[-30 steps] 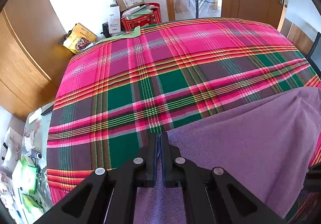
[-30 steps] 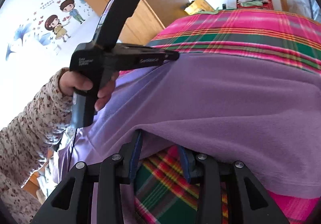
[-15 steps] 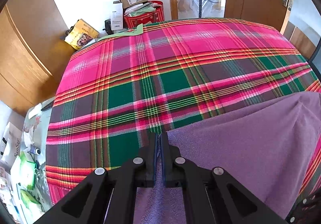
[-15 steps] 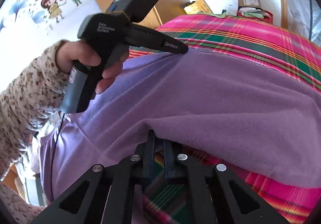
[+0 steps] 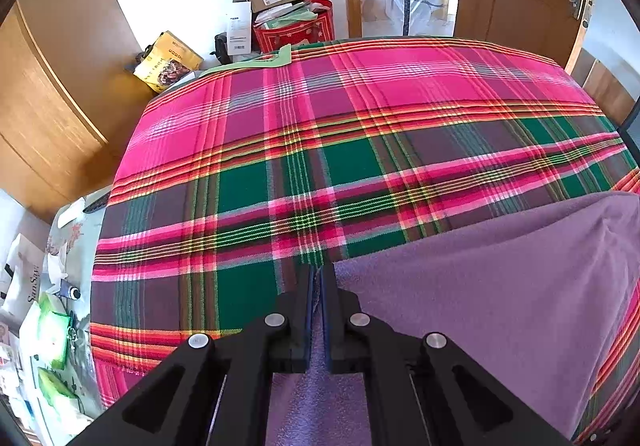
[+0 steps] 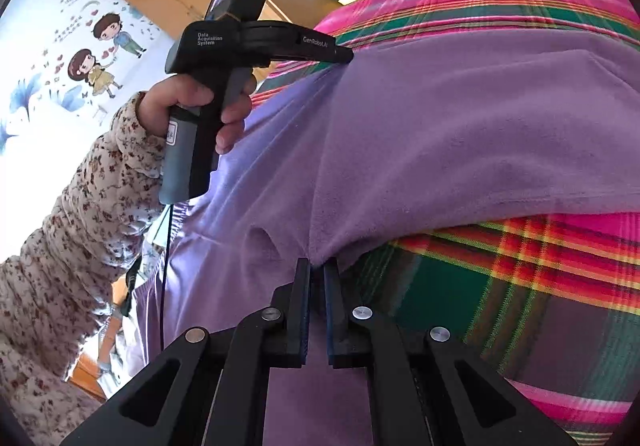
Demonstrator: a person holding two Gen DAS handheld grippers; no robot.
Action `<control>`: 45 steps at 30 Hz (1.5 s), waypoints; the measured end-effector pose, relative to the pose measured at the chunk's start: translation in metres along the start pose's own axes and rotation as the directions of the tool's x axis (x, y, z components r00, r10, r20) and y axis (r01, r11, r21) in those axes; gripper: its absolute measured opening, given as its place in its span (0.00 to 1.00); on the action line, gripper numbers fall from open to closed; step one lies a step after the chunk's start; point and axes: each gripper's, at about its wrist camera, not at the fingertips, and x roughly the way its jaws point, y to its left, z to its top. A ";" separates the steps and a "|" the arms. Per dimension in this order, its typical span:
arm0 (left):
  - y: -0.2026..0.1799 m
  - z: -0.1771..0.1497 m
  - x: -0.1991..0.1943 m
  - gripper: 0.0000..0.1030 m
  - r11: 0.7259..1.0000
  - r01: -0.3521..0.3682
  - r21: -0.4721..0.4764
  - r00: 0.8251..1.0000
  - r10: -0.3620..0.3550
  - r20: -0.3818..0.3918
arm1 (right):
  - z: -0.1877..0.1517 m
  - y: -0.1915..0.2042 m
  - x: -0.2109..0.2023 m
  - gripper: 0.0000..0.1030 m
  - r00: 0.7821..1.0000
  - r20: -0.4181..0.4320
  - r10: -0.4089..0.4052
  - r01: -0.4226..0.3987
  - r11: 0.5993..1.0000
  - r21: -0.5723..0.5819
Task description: Fold clothes
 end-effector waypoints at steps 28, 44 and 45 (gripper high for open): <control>-0.035 -0.041 -0.085 0.06 0.977 0.210 -0.033 0.978 -0.210 0.008 | -0.068 -0.131 -0.245 0.28 0.608 0.270 -0.746 0.669 0.665 0.331; -0.139 -0.039 -0.059 0.06 0.963 0.255 0.086 0.964 -0.246 -0.105 | -0.070 -0.252 -0.316 0.32 0.736 0.267 -0.623 0.417 0.726 0.546; -0.141 -0.038 -0.058 0.06 0.963 0.255 0.084 0.964 -0.246 -0.104 | -0.068 -0.256 -0.315 0.32 0.746 0.263 -0.611 0.407 0.732 0.546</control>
